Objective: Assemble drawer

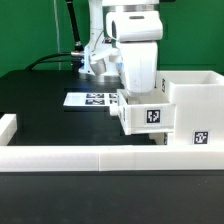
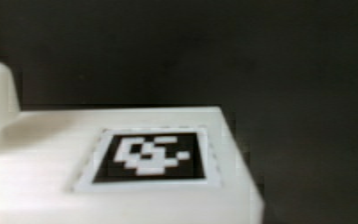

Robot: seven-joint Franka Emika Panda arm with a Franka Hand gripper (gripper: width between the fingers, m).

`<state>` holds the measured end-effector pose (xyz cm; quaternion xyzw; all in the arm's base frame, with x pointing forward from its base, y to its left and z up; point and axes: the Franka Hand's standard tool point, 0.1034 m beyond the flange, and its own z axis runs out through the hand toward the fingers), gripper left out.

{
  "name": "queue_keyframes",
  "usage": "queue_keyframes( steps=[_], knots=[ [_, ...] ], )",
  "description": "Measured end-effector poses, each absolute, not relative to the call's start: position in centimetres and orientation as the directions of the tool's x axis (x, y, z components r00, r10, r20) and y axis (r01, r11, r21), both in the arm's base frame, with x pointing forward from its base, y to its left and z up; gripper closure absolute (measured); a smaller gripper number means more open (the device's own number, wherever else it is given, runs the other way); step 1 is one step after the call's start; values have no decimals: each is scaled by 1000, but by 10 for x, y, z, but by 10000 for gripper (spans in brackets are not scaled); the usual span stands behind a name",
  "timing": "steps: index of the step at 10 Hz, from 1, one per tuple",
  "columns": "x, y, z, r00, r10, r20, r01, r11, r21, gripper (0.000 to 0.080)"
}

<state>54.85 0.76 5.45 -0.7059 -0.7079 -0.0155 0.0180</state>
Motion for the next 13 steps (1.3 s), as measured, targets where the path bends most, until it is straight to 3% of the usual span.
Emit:
queue_keyframes(
  steps=[5,6,8,9,10,11,13],
  knots=[
    [549,11,55,-14,999,46,1000,15,-17,758],
    [549,11,56,-13,999,45,1000,14,-16,670],
    [552,7,65,-11,999,39,1000,11,-12,393],
    [553,7,74,-11,999,32,1000,11,-17,393],
    [555,6,82,-10,1000,26,1000,10,-26,213],
    [557,4,90,-8,1000,20,1000,9,-30,165],
    [561,-7,106,2,1000,6,999,-1,-37,153]
  ],
)
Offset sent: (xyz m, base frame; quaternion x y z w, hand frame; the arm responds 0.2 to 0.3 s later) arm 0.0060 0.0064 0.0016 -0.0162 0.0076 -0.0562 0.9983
